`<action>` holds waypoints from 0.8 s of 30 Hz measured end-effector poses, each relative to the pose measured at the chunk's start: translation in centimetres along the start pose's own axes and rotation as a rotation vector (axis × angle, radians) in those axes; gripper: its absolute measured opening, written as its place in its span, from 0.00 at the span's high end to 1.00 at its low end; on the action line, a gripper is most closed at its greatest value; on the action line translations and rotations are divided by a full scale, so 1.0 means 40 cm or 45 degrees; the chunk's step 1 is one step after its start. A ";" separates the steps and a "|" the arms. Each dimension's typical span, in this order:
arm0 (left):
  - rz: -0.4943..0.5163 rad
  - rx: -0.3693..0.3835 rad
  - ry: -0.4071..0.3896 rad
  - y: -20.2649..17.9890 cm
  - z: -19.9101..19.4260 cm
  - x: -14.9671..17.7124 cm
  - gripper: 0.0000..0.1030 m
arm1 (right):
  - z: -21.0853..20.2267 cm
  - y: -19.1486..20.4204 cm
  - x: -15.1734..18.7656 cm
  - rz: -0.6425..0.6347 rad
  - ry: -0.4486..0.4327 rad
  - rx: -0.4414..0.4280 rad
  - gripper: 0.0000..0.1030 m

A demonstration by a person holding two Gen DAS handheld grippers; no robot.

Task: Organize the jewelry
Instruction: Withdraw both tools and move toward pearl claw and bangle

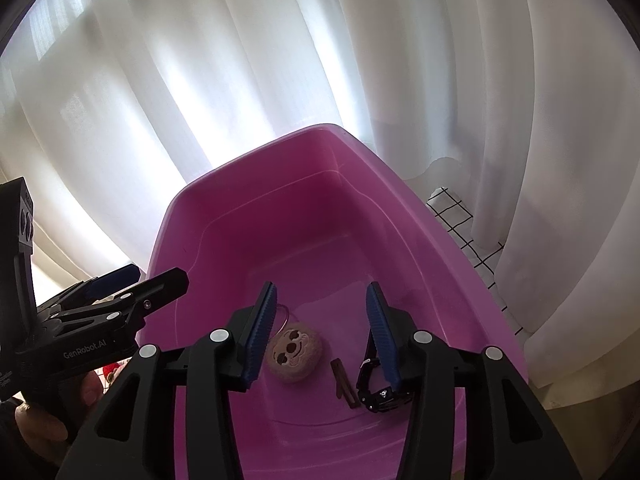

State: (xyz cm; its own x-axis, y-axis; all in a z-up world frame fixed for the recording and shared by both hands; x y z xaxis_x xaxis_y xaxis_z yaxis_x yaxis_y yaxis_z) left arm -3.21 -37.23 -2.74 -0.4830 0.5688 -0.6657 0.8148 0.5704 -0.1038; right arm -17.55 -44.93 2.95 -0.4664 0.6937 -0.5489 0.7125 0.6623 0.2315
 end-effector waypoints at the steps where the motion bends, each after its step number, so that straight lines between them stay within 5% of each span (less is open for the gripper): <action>1: -0.011 -0.007 -0.009 0.007 -0.012 0.000 0.12 | -0.005 0.005 0.001 -0.001 -0.006 -0.007 0.57; 10: -0.146 -0.068 -0.123 0.138 -0.176 0.061 0.07 | -0.068 0.117 0.023 -0.066 -0.064 -0.120 0.43; 17: -0.285 -0.258 -0.177 0.362 -0.325 0.175 0.06 | -0.115 0.309 0.028 -0.216 -0.138 -0.296 0.36; 24: -0.541 -0.521 -0.110 0.664 -0.398 0.333 0.06 | -0.116 0.529 0.058 -0.366 -0.147 -0.477 0.32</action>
State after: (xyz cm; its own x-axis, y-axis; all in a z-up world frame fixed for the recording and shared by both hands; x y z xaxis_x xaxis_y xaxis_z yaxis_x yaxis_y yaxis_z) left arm 6.89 -5.06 -2.59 -0.6981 0.2000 -0.6875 0.3574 0.9293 -0.0925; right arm -6.00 -27.98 10.30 -0.5401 0.4460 -0.7137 0.3157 0.8935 0.3194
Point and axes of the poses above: each gripper's, at about its wrist camera, not at the fingertips, and z roughly the way its jaws point, y to its left, x to its underside, the point moved 2 cm from there along z, roughly the way its jaws point
